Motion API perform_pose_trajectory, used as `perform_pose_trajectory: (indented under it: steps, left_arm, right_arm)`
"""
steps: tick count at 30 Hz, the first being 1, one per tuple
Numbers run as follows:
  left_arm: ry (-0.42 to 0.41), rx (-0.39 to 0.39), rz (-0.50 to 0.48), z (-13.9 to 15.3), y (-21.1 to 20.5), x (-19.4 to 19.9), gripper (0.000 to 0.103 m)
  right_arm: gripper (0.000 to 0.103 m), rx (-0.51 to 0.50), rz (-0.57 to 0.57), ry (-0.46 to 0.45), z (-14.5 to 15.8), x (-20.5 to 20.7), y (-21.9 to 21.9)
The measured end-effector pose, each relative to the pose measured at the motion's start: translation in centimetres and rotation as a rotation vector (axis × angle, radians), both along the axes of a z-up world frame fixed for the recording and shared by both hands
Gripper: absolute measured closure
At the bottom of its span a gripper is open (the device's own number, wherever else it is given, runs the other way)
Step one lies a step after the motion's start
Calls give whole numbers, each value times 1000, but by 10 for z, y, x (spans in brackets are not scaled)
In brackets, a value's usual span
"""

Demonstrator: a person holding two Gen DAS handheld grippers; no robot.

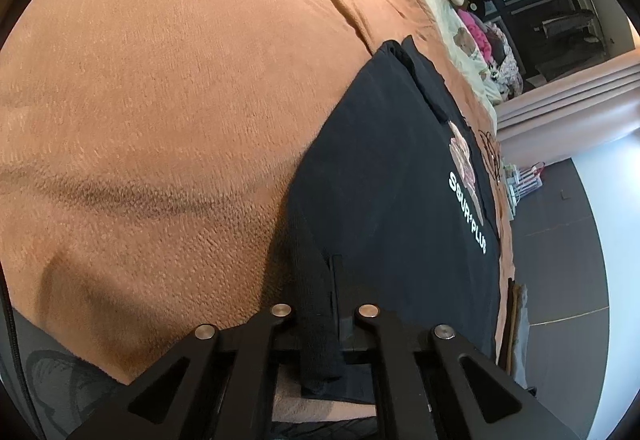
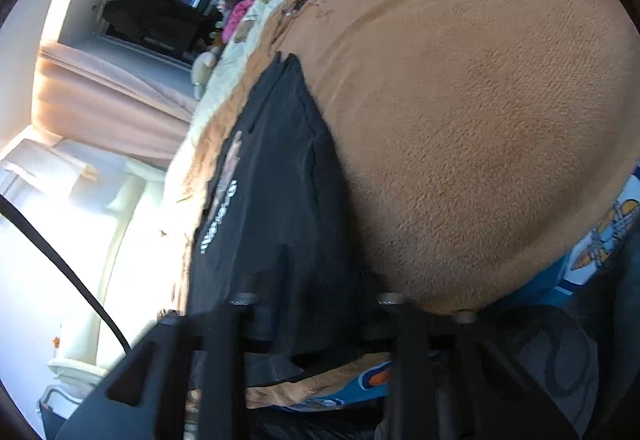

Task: Fold small clothes
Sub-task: 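Lift the hem with both tools and fold it toward the collar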

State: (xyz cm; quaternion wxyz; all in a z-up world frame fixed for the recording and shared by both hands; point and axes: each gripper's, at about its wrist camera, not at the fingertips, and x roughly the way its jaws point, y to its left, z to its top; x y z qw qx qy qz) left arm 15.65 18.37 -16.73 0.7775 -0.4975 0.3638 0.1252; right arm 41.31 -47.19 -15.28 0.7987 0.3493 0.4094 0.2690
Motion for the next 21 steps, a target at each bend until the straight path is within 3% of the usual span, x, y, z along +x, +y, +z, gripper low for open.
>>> perform_pose_trajectory:
  steps: [3, 8, 12, 21]
  left_arm:
    - [-37, 21, 21, 11, 4, -5, 100]
    - [-116, 21, 32, 37, 11, -12, 100]
    - [-178, 0, 51, 54, 13, -19, 100]
    - [-266, 6, 59, 100, 17, -53, 100]
  right_arm:
    - [102, -35, -36, 7, 17, -11, -1]
    - [102, 7, -49, -35, 56, -39, 11]
    - [102, 19, -44, -66, 65, -59, 19]
    - [102, 71, -11, -113, 48, -64, 2]
